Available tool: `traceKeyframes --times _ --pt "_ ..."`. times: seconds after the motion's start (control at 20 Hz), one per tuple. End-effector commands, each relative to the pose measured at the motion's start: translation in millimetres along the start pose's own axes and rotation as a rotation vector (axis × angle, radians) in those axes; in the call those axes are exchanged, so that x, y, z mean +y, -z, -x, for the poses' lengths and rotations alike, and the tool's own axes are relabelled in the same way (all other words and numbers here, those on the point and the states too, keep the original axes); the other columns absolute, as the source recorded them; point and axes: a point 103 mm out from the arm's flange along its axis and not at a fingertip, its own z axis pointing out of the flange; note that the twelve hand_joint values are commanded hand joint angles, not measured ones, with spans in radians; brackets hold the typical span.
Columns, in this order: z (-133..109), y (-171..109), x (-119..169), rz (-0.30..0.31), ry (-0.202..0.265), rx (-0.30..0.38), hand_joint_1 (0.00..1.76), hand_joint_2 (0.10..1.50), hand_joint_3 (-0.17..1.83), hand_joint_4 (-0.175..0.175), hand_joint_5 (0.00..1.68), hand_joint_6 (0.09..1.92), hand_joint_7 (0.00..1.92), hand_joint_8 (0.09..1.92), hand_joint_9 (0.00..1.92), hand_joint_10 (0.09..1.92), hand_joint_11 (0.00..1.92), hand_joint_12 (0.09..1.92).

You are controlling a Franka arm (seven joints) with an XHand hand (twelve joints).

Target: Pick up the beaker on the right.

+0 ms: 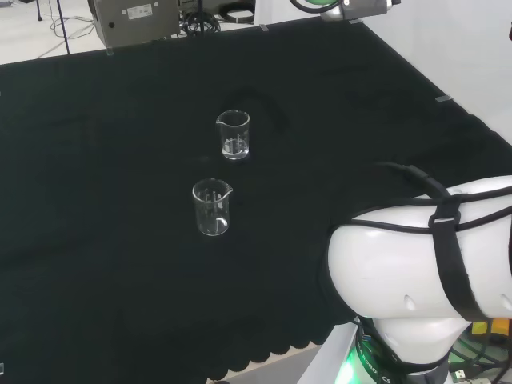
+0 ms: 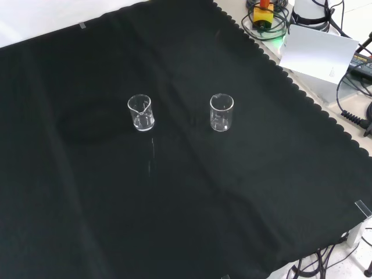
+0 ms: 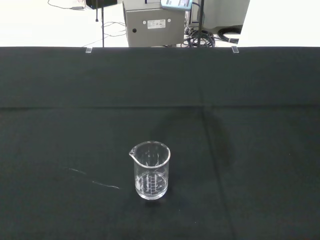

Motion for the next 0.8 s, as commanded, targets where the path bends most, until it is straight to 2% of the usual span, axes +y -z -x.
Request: traceKeyframes --times 0.05,0.2,0.8 --pt "0.7 -0.1 -0.4 0.009 0.000 -0.010 0.08 1.12 0.52 -0.004 0.18 0.22 0.01 0.50 0.12 0.66 0.02 1.32" --pt "0.4 0.2 -0.5 0.009 -0.003 -0.011 0.05 1.20 0.39 -0.004 0.23 0.09 0.00 0.50 0.11 0.66 0.00 1.37" --pt "1.1 -1.3 -1.8 -0.002 -0.015 -0.017 0.04 1.21 0.36 -0.004 0.25 0.09 0.00 0.50 0.11 0.66 0.00 1.37"
